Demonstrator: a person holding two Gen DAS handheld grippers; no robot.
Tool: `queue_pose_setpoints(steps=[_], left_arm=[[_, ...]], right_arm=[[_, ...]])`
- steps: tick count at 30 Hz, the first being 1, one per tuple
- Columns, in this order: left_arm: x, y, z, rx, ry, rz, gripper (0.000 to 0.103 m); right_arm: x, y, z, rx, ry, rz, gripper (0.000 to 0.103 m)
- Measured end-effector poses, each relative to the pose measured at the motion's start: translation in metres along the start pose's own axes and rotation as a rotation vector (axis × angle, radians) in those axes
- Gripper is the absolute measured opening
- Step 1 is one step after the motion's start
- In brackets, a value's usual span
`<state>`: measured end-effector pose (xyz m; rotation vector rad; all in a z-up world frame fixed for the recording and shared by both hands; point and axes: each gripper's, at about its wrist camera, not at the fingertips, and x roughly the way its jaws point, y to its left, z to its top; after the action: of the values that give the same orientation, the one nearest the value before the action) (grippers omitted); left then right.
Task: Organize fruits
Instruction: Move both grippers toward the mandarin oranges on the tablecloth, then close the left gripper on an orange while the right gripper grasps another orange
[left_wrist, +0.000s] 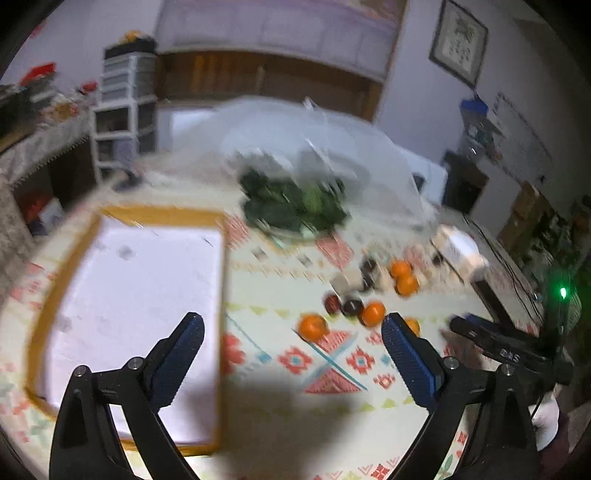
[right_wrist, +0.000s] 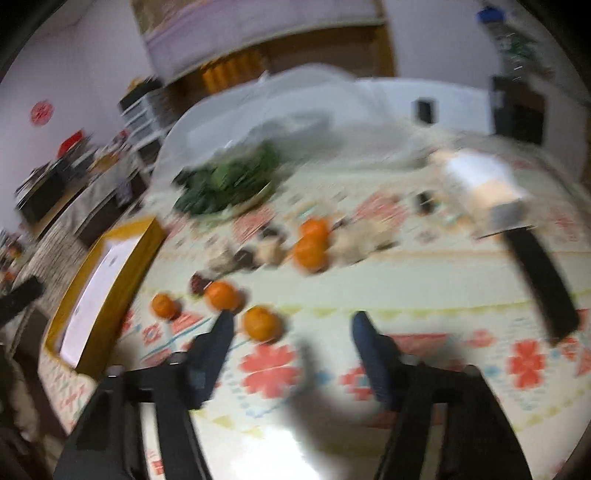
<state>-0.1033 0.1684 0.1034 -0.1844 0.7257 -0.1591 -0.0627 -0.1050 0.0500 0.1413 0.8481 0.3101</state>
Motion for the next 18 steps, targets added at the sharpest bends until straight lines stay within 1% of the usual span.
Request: queue_pose_setpoints(steps=[1,3,4,8,13,18], left_arm=[[0.014,-0.001,-0.003,-0.001,0.029,-0.021,0.074],[0.037,-0.001,-0.005,-0.005,0.097,-0.054,0.061],[0.05,-0.003,-0.006,0.001,0.121,-0.065,0.061],[0.087,-0.011,-0.01,0.036,0.187,-0.042,0.061],[0.112,-0.012,-0.013,0.065,0.224,-0.015,0.061],[0.127,-0.006,-0.014,0.045,0.25,-0.021,0.061]], right_arm=[[0.006,0.003,-0.002,-0.012,0.01,0.006,0.058],[0.018,0.009,-0.005,-0.032,0.038,0.022,0.058],[0.021,0.011,-0.006,-0.036,0.047,0.027,0.058],[0.037,0.014,-0.009,-0.042,0.08,0.038,0.058],[0.051,0.015,-0.011,-0.048,0.104,0.043,0.058],[0.058,0.016,-0.012,-0.053,0.112,0.043,0.058]])
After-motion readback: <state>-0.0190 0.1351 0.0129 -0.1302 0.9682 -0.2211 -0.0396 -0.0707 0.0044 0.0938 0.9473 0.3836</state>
